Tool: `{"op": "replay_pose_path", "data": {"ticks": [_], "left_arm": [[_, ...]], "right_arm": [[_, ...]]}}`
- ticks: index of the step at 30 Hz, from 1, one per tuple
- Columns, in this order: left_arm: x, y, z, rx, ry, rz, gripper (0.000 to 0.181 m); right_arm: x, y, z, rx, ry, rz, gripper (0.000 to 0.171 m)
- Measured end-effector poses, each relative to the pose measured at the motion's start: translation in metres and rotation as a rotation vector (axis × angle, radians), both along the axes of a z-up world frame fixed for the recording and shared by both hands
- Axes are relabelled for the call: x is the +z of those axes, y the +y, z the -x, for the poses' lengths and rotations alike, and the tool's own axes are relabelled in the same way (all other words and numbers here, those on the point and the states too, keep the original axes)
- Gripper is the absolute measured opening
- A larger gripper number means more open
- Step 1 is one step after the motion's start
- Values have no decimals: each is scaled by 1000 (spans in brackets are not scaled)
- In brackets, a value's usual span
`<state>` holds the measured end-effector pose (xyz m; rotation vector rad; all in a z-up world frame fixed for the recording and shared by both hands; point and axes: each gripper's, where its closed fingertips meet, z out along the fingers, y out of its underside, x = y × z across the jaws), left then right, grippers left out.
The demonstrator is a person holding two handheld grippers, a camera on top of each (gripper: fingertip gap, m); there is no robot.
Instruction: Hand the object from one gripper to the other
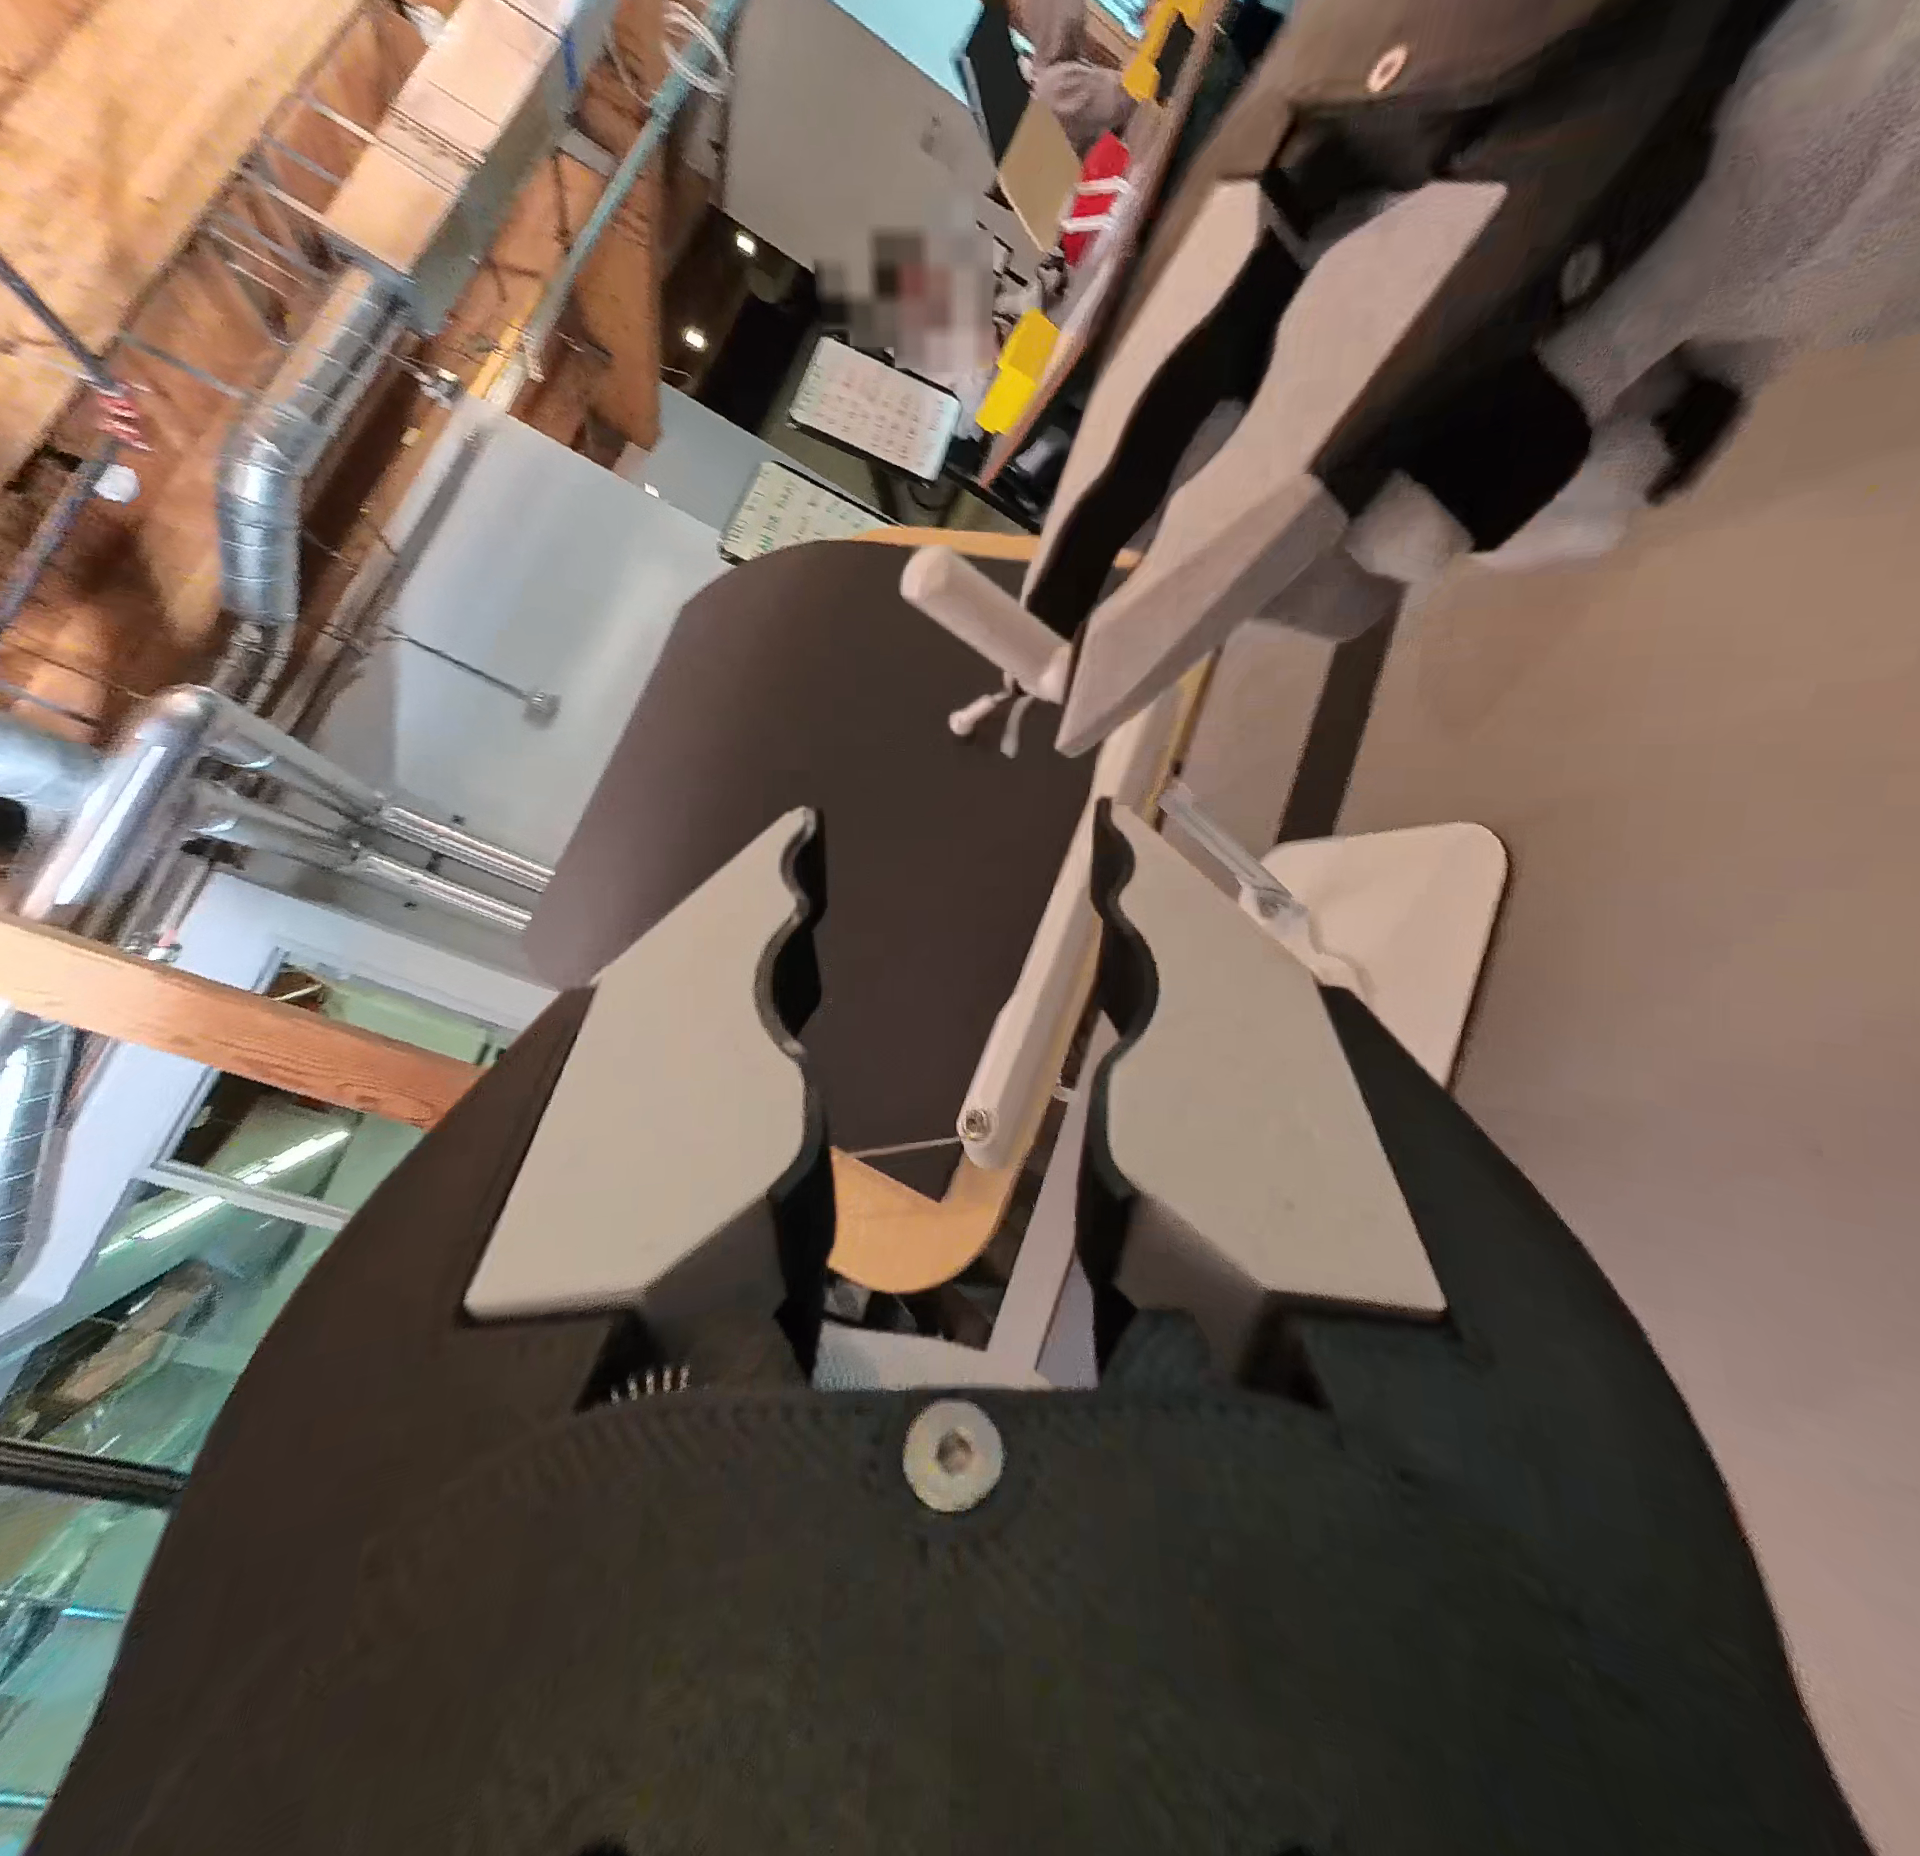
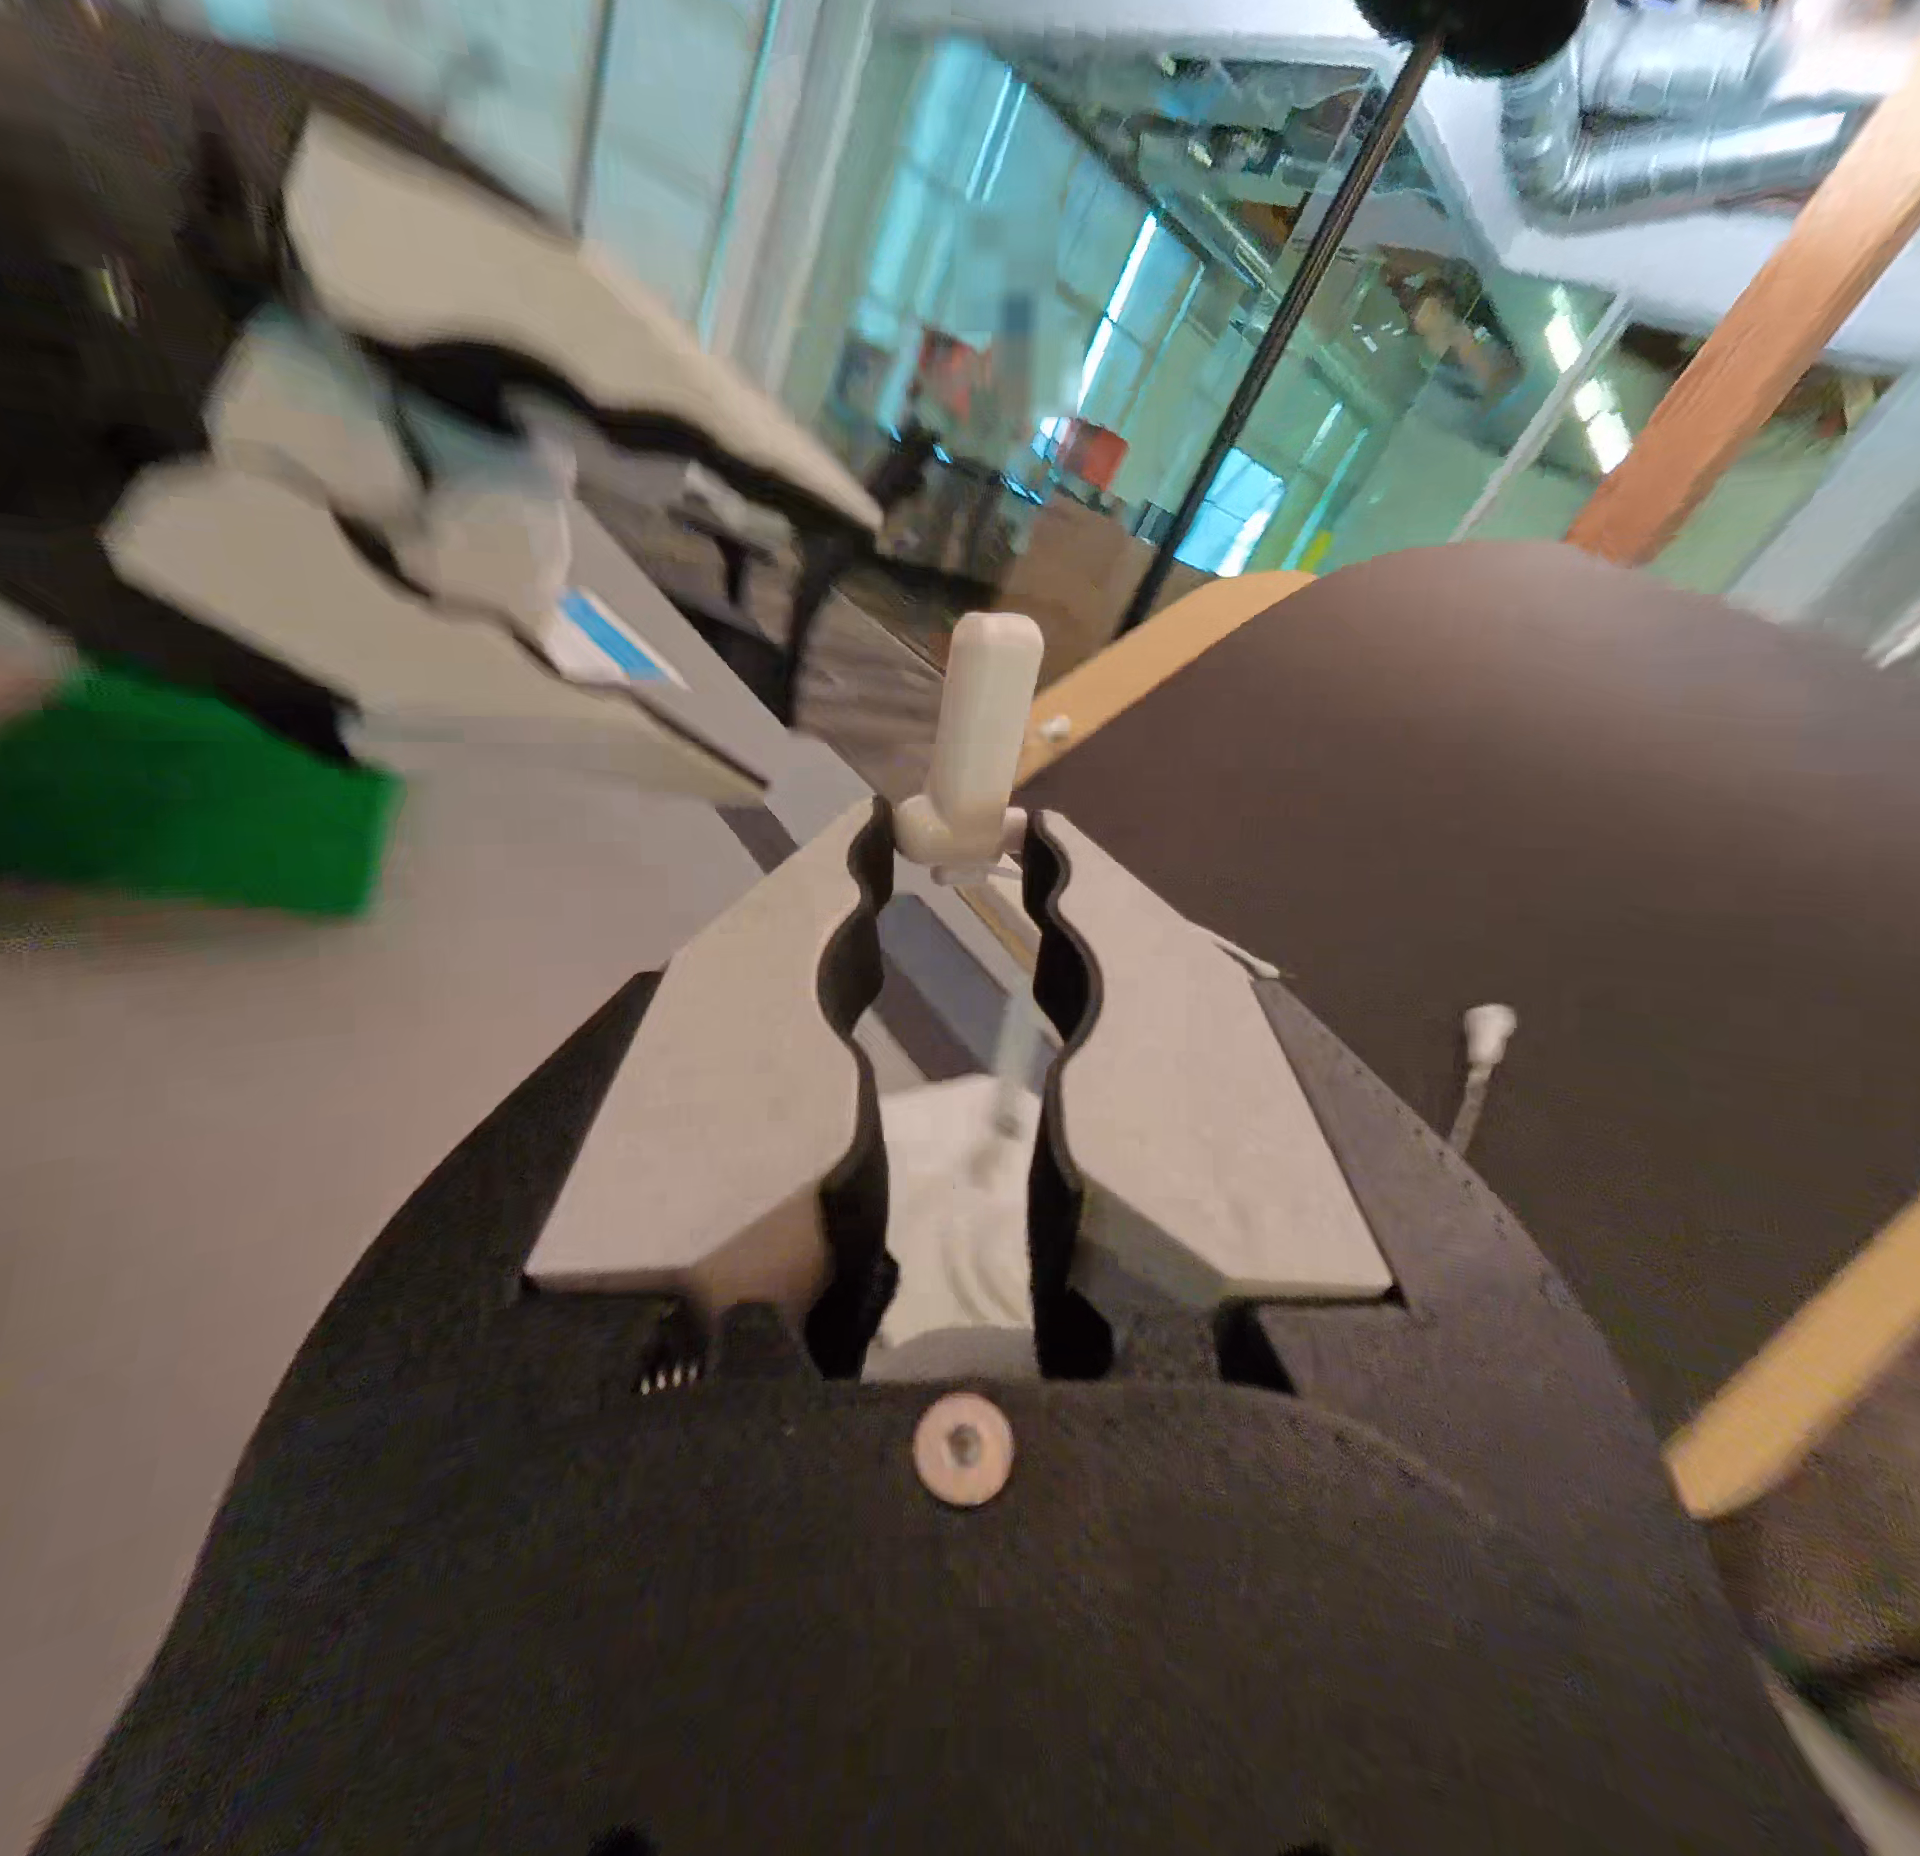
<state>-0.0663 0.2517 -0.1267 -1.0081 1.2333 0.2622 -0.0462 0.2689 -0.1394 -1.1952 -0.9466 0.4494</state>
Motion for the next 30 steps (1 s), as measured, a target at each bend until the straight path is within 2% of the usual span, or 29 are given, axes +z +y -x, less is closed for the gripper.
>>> {"op": "replay_pose_path", "data": {"ticks": [4,7,11,20,22,30], "left_arm": [[2,4,-13,10,-48,-110,50],[-7,9,-25,43,-42,-163,46],[-4,13,-29,83,-128,-209,41],[3,11,-27,85,-227,-223,26],[3,8,-29,75,-229,-236,20],[6,1,-30,73,-240,-316,14]], "right_arm": [[16,-2,-6,206,339,315,22],[20,-4,-8,348,498,482,22],[20,-10,-3,448,563,575,22],[23,-24,12,552,615,625,22],[26,-25,12,570,650,631,22],[30,-28,11,612,688,661,22]]}}
